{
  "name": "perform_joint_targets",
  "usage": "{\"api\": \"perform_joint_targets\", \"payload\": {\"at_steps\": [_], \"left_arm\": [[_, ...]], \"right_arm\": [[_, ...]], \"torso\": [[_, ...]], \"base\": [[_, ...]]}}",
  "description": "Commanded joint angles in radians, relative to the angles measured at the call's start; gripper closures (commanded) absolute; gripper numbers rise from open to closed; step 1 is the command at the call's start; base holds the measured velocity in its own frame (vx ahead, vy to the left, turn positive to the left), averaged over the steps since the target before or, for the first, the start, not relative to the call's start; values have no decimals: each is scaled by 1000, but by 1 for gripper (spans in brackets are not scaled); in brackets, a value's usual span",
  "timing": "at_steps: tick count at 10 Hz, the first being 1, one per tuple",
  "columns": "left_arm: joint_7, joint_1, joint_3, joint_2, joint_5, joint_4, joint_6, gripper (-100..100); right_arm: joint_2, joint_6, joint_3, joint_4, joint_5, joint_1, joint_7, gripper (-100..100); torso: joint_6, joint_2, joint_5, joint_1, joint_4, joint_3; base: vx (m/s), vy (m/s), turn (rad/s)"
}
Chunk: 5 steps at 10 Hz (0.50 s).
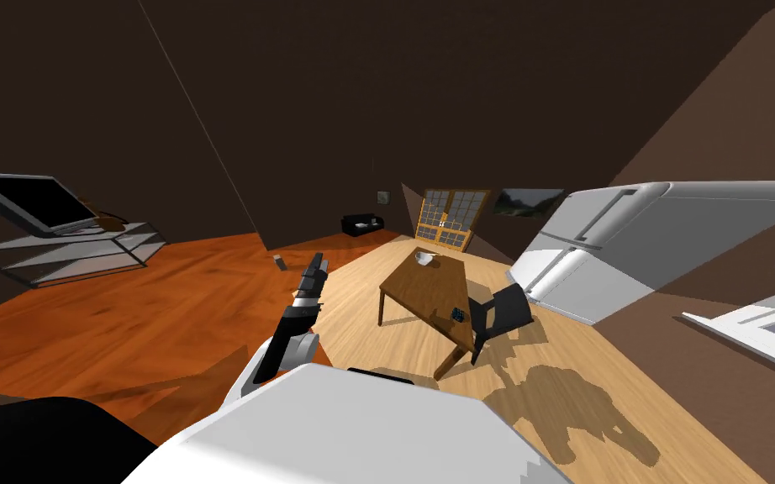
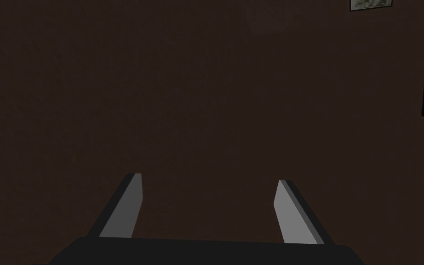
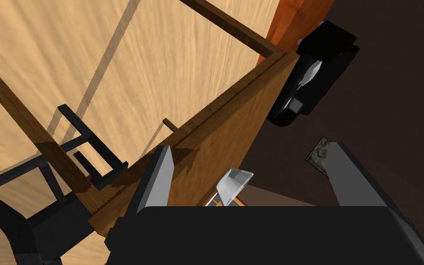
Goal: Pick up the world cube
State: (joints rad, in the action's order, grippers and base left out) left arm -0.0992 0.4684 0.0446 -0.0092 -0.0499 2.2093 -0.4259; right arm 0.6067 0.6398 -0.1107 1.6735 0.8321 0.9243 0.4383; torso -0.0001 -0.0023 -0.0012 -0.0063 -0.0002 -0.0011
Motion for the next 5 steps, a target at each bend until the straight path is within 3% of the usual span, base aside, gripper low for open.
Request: {"api": "perform_joint_targets", "payload": {"at_steps": [1, 3, 5], "left_arm": [[0, 0, 0, 0, 0, 0, 0, 0], [0, 0, 0, 0, 0, 0, 0, 0], [0, 0, 0, 0, 0, 0, 0, 0]], "right_arm": [[13, -9, -12, -30, 28, -3, 6, -100], [69, -12, -24, -108, 96, 14, 13, -100], [106, -14, -30, -166, 141, 20, 14, -100]], "torso": [[0, 0, 0, 0, 0, 0], [0, -1, 0, 1, 0, -1], [1, -2, 0, -1, 0, -1]], "base": [[6, -48, 166], [25, -59, 410], [16, -63, 281]]}}
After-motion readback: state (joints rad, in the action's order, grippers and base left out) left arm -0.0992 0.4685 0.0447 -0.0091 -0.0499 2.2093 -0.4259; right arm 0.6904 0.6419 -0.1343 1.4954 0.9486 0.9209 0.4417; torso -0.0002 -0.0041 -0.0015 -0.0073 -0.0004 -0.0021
